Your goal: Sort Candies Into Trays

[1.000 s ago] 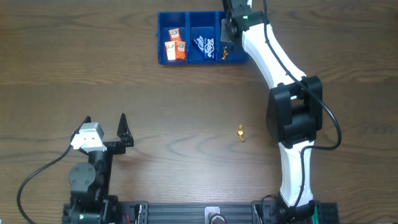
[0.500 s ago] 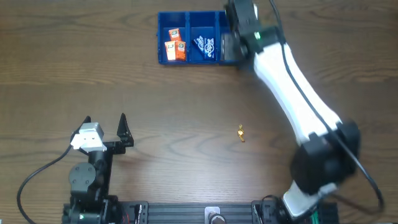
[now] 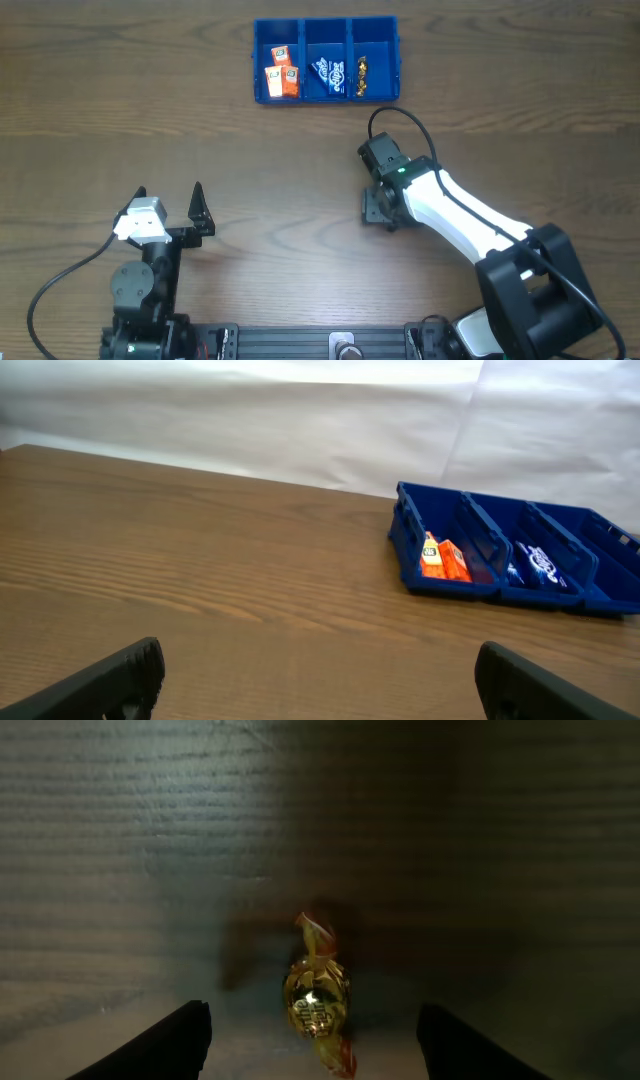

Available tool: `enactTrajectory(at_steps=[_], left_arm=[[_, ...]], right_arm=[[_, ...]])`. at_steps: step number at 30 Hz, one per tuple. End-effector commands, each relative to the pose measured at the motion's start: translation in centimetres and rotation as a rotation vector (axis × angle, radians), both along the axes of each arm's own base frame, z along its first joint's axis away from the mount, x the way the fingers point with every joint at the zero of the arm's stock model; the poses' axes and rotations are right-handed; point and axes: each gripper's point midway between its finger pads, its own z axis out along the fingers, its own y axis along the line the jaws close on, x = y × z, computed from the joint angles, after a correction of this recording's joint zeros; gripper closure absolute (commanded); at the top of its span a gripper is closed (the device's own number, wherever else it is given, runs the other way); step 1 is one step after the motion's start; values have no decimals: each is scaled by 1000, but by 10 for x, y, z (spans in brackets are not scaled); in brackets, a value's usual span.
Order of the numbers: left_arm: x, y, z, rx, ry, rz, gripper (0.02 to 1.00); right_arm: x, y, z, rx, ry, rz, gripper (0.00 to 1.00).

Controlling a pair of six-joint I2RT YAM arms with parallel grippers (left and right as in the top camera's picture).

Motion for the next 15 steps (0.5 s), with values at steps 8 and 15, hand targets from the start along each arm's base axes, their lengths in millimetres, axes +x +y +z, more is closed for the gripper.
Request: enactTrajectory(at_steps=[8, 15], left_arm=[[-1, 2, -19, 19, 53, 6, 23], [-1, 2, -19, 19, 53, 6, 20]], right_arm=[[3, -4, -20, -47, 16, 5, 564], [0, -3, -20, -43, 32, 5, 785]])
